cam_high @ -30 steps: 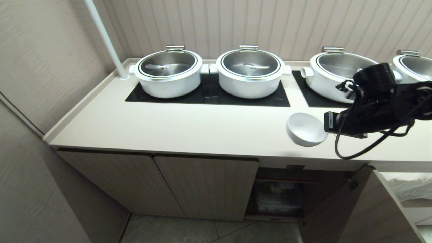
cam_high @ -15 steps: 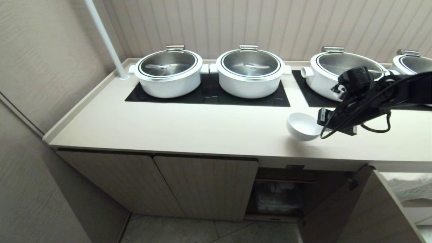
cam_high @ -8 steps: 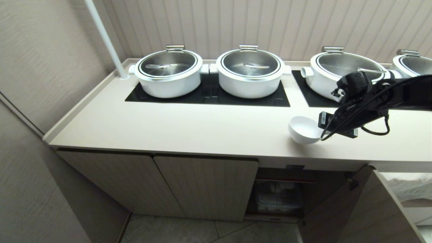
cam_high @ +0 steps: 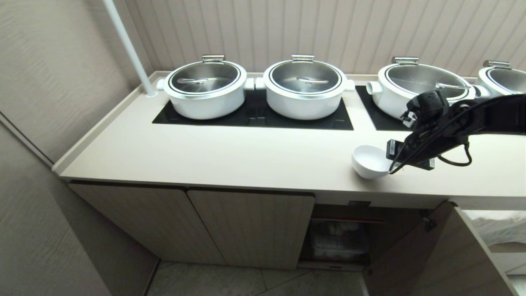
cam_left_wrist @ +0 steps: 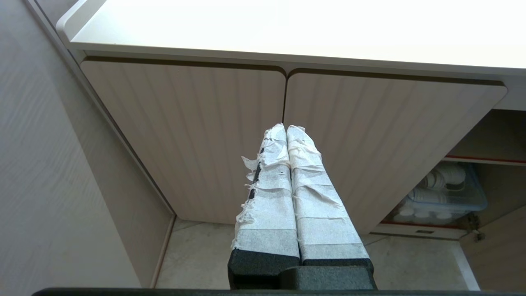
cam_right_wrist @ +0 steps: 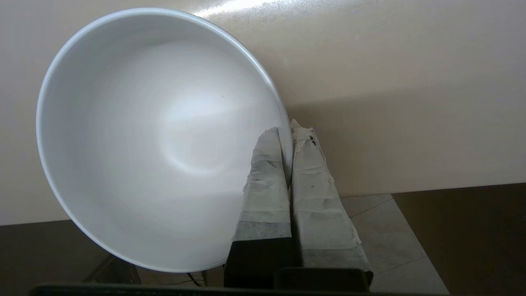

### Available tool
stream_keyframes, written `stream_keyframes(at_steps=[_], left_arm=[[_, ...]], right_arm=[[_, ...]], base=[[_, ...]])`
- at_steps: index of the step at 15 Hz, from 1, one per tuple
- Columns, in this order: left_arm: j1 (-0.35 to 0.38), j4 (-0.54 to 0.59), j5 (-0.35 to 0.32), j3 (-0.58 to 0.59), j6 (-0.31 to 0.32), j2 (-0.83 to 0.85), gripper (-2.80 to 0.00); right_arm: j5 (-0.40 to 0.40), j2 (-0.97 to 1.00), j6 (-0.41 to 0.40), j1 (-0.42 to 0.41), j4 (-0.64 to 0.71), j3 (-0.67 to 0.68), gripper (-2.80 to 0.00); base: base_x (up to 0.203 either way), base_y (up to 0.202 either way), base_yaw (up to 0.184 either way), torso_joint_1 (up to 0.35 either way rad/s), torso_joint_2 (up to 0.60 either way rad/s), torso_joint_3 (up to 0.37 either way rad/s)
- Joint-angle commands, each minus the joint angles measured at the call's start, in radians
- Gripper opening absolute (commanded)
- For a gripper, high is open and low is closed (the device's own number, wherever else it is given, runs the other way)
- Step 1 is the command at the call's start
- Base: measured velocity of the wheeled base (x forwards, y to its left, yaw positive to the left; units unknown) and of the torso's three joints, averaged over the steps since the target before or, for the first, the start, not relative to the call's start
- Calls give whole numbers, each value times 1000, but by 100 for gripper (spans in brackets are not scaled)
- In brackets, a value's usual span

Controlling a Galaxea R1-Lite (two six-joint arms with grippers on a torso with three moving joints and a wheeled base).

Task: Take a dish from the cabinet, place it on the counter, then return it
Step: Place it on the table

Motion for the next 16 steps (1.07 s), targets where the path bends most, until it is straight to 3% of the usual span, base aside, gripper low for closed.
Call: stream_keyframes(at_steps=[1, 15, 16], left_arm=[[0, 0, 0, 1, -1, 0, -280], [0, 0, 1, -1, -1, 0, -280], [0, 0, 1, 0, -1, 0, -280]], right_arm=[[1, 3, 2, 2, 0, 0, -280], [0, 21, 0, 2, 0, -23, -280], [0, 21, 0, 2, 0, -23, 0]], base=[[0, 0, 0, 0, 0, 0], [0, 0, 0, 0, 0, 0], [0, 0, 0, 0, 0, 0]])
